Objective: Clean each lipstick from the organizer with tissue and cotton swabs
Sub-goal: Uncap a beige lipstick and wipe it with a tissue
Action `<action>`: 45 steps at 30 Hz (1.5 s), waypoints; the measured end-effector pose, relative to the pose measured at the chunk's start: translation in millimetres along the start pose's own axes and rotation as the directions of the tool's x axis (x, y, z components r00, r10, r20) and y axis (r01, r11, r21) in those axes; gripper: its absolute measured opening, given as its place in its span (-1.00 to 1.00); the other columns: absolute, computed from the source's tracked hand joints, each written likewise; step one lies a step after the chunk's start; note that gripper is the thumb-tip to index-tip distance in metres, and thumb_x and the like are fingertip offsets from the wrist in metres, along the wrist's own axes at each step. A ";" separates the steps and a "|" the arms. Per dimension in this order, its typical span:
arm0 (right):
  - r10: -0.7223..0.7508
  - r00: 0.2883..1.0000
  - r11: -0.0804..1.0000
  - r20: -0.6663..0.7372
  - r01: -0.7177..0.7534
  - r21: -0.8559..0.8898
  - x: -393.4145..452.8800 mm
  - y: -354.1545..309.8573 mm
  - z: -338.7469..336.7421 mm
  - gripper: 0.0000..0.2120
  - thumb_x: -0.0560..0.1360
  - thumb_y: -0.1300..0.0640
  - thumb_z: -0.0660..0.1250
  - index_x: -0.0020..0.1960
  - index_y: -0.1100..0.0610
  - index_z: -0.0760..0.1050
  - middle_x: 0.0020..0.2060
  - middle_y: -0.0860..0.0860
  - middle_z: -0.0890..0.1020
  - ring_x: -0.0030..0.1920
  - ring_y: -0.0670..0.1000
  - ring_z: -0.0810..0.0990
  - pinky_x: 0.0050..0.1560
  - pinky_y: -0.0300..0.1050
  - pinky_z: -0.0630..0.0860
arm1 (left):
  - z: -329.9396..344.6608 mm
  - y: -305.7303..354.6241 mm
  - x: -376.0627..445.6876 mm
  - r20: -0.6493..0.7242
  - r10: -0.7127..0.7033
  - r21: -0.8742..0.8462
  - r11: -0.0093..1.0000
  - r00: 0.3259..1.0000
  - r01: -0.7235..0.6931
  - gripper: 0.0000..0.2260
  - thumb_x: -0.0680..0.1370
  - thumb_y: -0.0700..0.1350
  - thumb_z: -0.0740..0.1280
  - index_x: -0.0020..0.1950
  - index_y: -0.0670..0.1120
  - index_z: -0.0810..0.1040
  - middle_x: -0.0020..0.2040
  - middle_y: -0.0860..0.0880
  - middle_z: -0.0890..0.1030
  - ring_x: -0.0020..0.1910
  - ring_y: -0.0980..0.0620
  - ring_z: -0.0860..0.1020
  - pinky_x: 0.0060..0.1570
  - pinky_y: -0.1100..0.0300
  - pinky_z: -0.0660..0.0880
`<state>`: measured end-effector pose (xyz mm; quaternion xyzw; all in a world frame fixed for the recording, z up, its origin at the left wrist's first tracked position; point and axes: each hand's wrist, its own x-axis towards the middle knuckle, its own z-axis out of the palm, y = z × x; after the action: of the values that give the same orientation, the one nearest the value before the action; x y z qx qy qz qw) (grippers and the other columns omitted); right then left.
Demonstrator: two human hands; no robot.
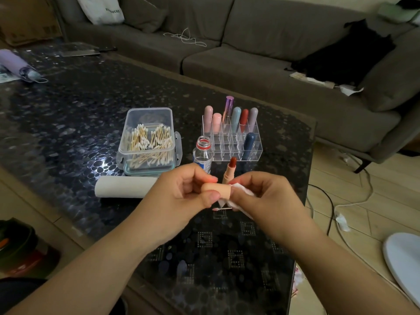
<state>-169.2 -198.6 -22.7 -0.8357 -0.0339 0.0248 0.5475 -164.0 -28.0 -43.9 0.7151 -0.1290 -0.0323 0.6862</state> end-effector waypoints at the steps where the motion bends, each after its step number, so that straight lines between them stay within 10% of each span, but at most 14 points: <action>1: 0.073 0.997 0.993 0.032 -0.076 0.089 -0.5 1.1 1.5 -0.94 0.45 0.19 0.42 -0.16 0.06 0.64 -0.31 -0.01 0.69 -0.34 -0.17 0.61 -0.28 -0.35 0.53 | 0.1 0.0 -1.3 0.010 0.021 0.012 1.000 1.000 -0.022 -0.83 0.42 -0.35 0.40 -0.09 -0.12 0.56 -0.22 0.02 0.67 -0.22 0.14 0.62 -0.17 0.36 0.51; 6: 0.235 0.962 0.894 0.138 -0.270 0.359 -1.0 -0.5 1.8 -0.94 0.44 0.27 0.40 -0.10 0.24 0.63 -0.34 0.05 0.68 -0.38 -0.12 0.61 -0.33 -0.34 0.52 | -0.7 -1.7 -2.0 0.008 0.041 0.063 0.997 0.999 -0.041 -0.79 0.41 -0.38 0.41 -0.10 -0.11 0.55 -0.14 0.00 0.68 -0.14 0.08 0.65 -0.09 0.30 0.54; 12: -0.044 0.999 0.981 0.015 0.046 -0.190 -1.4 -1.9 -5.7 -0.91 0.41 0.11 0.47 -0.21 -0.07 0.61 -0.40 -0.19 0.61 -0.37 -0.27 0.54 -0.37 -0.46 0.39 | 0.0 -1.8 0.2 0.023 -0.134 0.117 0.985 0.991 0.130 -0.85 0.50 -0.07 0.33 0.04 -0.04 0.55 -0.19 -0.02 0.68 -0.21 0.09 0.65 -0.13 0.26 0.57; 17: -0.165 0.986 0.946 -0.006 0.157 -0.284 -1.1 0.5 -4.4 -0.85 0.41 0.14 0.46 -0.21 -0.10 0.58 -0.39 -0.21 0.59 -0.32 -0.28 0.55 -0.33 -0.47 0.39 | 1.5 -8.3 1.8 0.043 -0.075 0.136 0.988 0.996 0.068 -0.93 0.49 -0.12 0.33 -0.07 -0.07 0.58 -0.28 0.01 0.67 -0.32 0.12 0.60 -0.26 0.29 0.51; 26: 0.198 0.967 0.866 0.161 -0.249 0.433 3.2 3.3 -0.9 -0.90 0.32 0.22 0.43 -0.18 0.22 0.62 -0.35 0.06 0.68 -0.37 -0.11 0.61 -0.31 -0.32 0.53 | 1.8 -2.3 0.1 -0.027 0.099 -0.040 0.994 0.995 -0.100 -0.81 0.34 -0.36 0.42 -0.12 -0.15 0.55 -0.19 0.02 0.68 -0.15 0.12 0.64 -0.13 0.35 0.52; 33: 0.156 0.988 0.970 0.008 -0.151 -0.192 11.4 9.8 -31.1 -0.90 0.44 0.09 0.44 -0.12 -0.09 0.57 -0.19 -0.15 0.65 -0.23 -0.21 0.60 -0.34 -0.42 0.46 | -12.2 -17.8 4.9 -0.123 0.042 0.329 0.944 0.992 0.001 -0.64 0.42 -0.34 0.43 -0.05 0.14 0.57 0.00 0.07 0.61 -0.01 0.19 0.61 0.02 0.32 0.52; 45: -0.027 0.992 0.790 -0.123 -0.054 -0.611 51.4 48.1 -29.6 -0.92 0.50 0.14 0.37 -0.04 0.04 0.50 -0.16 -0.09 0.51 -0.21 -0.15 0.46 -0.27 -0.39 0.37 | -2.6 -33.8 24.8 -0.101 0.180 0.804 0.594 0.978 -0.026 -0.76 0.48 -0.15 0.40 0.14 -0.04 0.55 0.04 0.06 0.55 0.07 0.04 0.47 0.11 0.15 0.36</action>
<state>-114.3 -240.5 -55.2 -0.9681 0.0002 -0.0361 0.2480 -134.7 -30.3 -73.9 0.9373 -0.1114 0.1306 0.3034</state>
